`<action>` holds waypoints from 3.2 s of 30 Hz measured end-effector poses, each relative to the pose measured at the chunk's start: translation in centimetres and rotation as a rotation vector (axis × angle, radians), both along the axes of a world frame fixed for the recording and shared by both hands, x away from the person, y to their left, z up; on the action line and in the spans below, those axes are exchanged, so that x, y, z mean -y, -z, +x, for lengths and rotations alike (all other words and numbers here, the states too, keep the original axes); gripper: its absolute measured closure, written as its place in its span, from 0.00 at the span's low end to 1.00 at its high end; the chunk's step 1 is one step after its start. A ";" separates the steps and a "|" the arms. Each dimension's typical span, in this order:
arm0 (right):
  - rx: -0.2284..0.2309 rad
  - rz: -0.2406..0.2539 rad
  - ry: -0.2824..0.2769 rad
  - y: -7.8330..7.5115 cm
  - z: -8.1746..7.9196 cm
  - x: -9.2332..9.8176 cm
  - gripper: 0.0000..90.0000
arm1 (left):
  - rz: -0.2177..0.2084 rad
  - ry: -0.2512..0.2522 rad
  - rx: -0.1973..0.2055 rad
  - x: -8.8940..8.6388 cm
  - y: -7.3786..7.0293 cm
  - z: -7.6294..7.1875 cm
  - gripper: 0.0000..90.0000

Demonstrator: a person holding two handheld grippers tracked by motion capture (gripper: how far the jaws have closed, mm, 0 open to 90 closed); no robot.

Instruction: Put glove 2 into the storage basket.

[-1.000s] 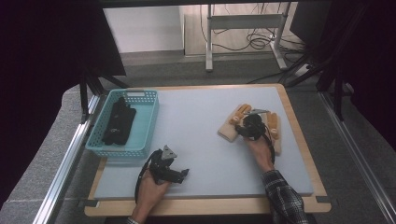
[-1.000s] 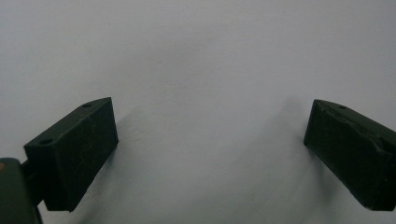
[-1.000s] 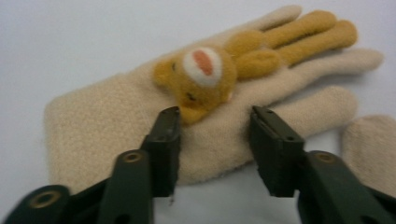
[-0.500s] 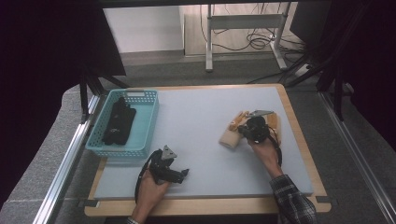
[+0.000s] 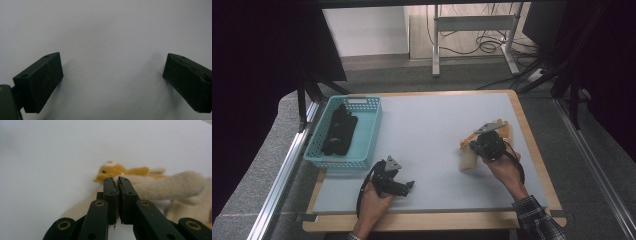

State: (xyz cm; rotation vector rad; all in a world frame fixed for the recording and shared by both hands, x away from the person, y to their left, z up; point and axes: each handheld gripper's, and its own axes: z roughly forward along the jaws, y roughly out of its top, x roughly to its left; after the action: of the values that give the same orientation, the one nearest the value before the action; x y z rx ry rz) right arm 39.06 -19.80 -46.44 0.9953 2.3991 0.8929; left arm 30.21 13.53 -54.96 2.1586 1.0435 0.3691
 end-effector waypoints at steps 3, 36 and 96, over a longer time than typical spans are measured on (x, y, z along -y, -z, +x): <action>0.011 -0.002 -0.024 -0.2 0.1 -1.4 0.92 | 0.001 -0.001 0.002 0.0 0.0 0.0 0.03; 0.018 0.087 0.147 0.5 3.1 7.2 0.56 | -0.001 -0.002 0.002 0.0 0.0 0.0 0.03; 0.003 0.336 0.158 -1.7 -0.3 1.0 0.67 | 0.002 0.001 0.004 0.0 0.0 0.0 0.03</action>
State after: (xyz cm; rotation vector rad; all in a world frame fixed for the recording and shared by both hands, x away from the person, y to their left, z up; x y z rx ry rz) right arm 38.75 -20.79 -44.74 1.2819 2.1726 1.2614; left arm 30.20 13.54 -54.97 2.1588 1.0403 0.3739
